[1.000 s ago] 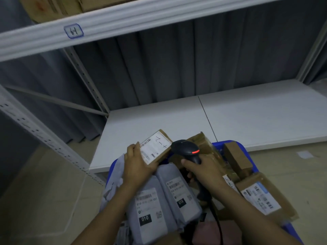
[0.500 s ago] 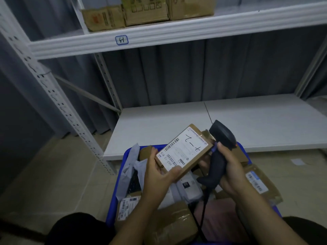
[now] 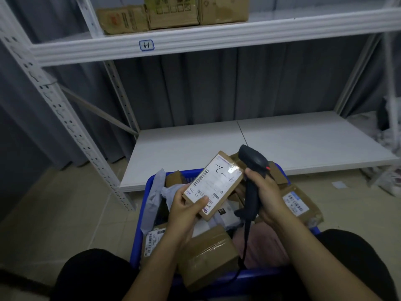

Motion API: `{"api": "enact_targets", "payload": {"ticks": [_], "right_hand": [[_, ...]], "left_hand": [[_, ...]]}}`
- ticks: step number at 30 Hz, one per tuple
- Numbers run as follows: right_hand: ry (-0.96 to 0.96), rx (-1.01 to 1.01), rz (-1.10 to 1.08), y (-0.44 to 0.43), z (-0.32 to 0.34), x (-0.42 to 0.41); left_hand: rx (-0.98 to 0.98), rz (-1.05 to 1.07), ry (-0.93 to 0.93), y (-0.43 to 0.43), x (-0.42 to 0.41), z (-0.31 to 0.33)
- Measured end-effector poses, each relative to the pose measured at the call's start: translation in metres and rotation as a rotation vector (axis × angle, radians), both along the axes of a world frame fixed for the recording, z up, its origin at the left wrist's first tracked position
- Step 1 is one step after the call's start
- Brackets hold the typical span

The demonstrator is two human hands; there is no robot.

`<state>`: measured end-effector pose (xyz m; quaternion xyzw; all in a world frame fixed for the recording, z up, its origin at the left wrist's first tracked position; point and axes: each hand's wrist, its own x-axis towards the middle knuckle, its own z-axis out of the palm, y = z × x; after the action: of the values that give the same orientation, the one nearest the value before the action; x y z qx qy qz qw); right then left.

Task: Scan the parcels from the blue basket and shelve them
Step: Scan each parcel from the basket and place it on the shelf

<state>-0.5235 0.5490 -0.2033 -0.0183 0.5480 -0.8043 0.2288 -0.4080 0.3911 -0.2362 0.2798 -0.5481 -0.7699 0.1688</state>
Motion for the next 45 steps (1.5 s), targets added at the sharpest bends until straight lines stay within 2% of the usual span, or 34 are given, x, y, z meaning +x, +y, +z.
{"api": "enact_targets", "payload": {"ticks": [3, 5, 11, 18, 27, 32, 38, 45], "right_hand": [[0.131, 0.268, 0.030, -0.004, 0.008, 0.010], [0.196, 0.365, 0.104, -0.007, 0.015, 0.017], [0.421, 0.526, 0.372, -0.018, 0.041, 0.034], [0.517, 0.634, 0.542, -0.028, 0.053, 0.047], [0.531, 0.638, 0.567, -0.028, 0.059, 0.052], [0.546, 0.599, 0.468, -0.031, 0.063, 0.051], [0.693, 0.578, 0.221, -0.053, 0.095, 0.036], [0.670, 0.341, 0.188, -0.075, 0.144, 0.018]], "left_hand": [[-0.210, 0.095, -0.069, -0.017, 0.010, 0.001], [-0.329, 0.164, -0.108, -0.035, 0.017, 0.001], [-0.447, 0.347, -0.199, -0.081, 0.037, 0.000], [-0.480, 0.364, -0.248, -0.100, 0.054, -0.009], [-0.488, 0.343, -0.187, -0.095, 0.056, -0.003], [-0.442, 0.338, -0.089, -0.089, 0.055, 0.014], [-0.428, 0.366, 0.085, -0.088, 0.042, 0.072], [-0.426, 0.201, 0.254, -0.088, 0.028, 0.161]]}}
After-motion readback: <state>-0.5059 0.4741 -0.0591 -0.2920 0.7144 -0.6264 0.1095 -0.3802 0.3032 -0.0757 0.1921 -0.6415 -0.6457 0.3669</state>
